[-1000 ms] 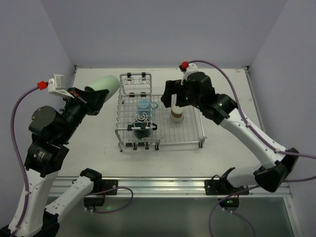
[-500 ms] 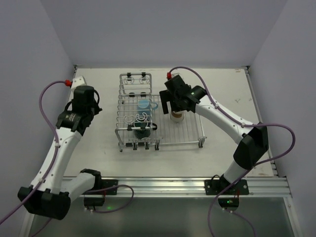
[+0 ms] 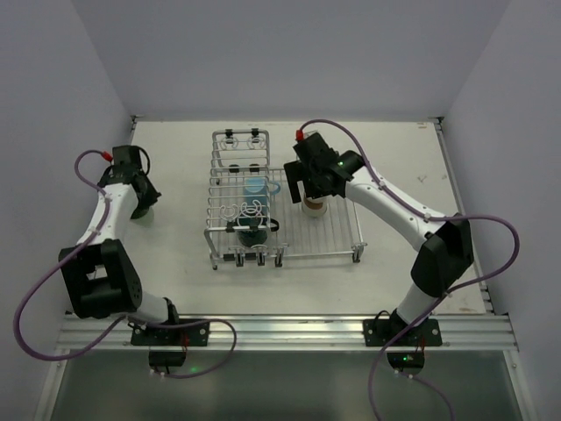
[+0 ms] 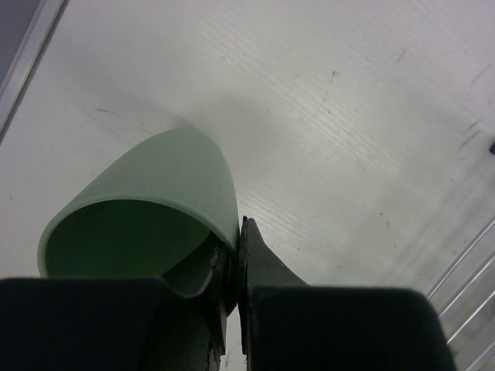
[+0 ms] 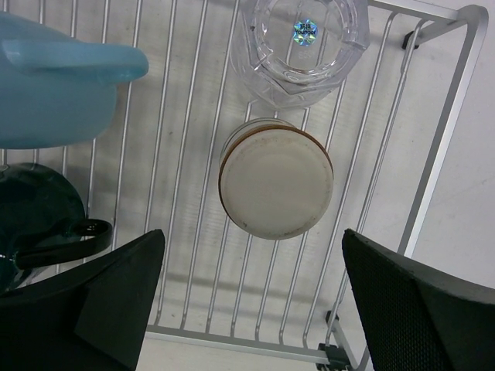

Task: Unload the cups from the dish rack

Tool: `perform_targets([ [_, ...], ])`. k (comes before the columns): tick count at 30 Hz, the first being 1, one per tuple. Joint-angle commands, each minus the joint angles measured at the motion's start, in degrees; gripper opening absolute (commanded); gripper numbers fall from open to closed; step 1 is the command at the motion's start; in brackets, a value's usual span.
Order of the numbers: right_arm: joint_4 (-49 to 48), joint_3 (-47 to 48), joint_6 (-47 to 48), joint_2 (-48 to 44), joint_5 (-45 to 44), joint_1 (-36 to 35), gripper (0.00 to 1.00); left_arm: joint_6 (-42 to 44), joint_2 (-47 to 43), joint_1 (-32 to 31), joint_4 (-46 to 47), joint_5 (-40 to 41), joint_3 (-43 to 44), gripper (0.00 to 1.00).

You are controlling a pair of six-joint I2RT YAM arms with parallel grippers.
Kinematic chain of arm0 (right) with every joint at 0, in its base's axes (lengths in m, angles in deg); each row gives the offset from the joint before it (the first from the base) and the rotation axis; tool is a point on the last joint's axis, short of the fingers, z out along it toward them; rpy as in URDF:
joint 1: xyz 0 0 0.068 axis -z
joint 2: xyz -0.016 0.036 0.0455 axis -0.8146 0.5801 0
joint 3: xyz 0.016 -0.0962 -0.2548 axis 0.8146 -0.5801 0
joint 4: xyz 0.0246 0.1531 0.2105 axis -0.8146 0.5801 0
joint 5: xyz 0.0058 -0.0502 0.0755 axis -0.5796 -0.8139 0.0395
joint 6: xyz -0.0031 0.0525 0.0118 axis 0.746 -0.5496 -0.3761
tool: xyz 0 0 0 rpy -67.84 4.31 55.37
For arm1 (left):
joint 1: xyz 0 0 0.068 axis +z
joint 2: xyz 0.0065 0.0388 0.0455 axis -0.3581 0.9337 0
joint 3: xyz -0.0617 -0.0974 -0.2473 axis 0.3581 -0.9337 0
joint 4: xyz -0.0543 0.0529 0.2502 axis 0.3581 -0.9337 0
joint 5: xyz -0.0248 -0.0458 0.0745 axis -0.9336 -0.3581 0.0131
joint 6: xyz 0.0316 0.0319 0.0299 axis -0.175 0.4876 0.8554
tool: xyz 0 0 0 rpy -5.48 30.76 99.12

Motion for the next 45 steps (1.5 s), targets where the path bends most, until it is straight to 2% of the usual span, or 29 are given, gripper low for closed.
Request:
perform_targets([
  [1, -0.02, 0.9, 1.84, 0.24, 2.0, 0.64, 0.99, 0.35, 2.77, 3.49, 2.29, -6.75, 3.61, 0.0],
  [10, -0.02, 1.08, 2.98, 1.82, 3.5, 1.6, 0.99, -1.5, 9.36, 4.55, 1.14, -5.71, 5.55, 0.0],
  [17, -0.2, 2.66, 2.99, 5.16, 1.66, 2.13, 0.99, -2.56, 13.93, 5.17, 2.72, -9.57, 5.29, 0.0],
  [23, -2.83, 1.78, 2.98, 5.95, 0.77, 3.62, 0.99, -2.82, 13.33, 5.17, 3.77, -10.63, 4.94, 0.0],
  [26, -3.63, 2.04, 2.98, 6.48, 1.91, 4.24, 0.99, -2.91, 12.01, 5.17, 3.95, -10.72, 4.76, 0.13],
  [27, -3.54, 2.13, 2.98, 6.74, 2.0, 4.41, 0.99, -2.91, 11.57, 5.17, 4.13, -10.72, 4.67, 0.21],
  [29, -3.54, 2.31, 2.98, 7.36, 2.09, 4.59, 0.97, -2.82, 10.26, 5.17, 4.04, -12.2, 4.67, 0.32],
  [30, -3.54, 2.13, 2.98, 7.36, 2.35, 4.68, 0.95, -2.73, 9.9, 5.17, 3.95, -12.3, 4.84, 0.44],
  [34, -3.63, 1.43, 2.63, 7.45, 3.67, 4.94, 0.88, -2.38, 7.44, 5.17, 2.9, -12.48, 5.72, 0.67],
  [37, -4.15, 0.99, 2.63, 7.53, 4.72, 5.12, 0.81, -2.47, 6.03, 5.25, 1.93, -12.04, 6.52, 0.79],
  [40, -4.59, 0.9, 2.55, 7.45, 6.13, 5.29, 0.62, -2.91, 4.45, 5.25, 1.32, -11.78, 6.78, 0.87],
  [41, -4.68, 0.9, 2.55, 7.53, 6.31, 5.3, 0.49, -3.0, 4.1, 5.17, 1.05, -11.6, 7.13, 0.88],
  [42, -4.59, 0.9, 2.55, 7.45, 6.57, 5.3, 0.42, -3.35, 3.75, 5.17, 0.53, -11.34, 7.48, 0.93],
  [43, -4.59, 0.9, 2.37, 7.36, 6.92, 5.3, 0.29, -3.52, 2.78, 5.17, -0.26, -11.25, 7.66, 0.93],
  [45, -4.68, 0.9, 2.11, 7.18, 6.75, 5.3, 0.11, -3.96, 1.38, 5.17, -0.88, -9.68, 8.27, 0.95],
])
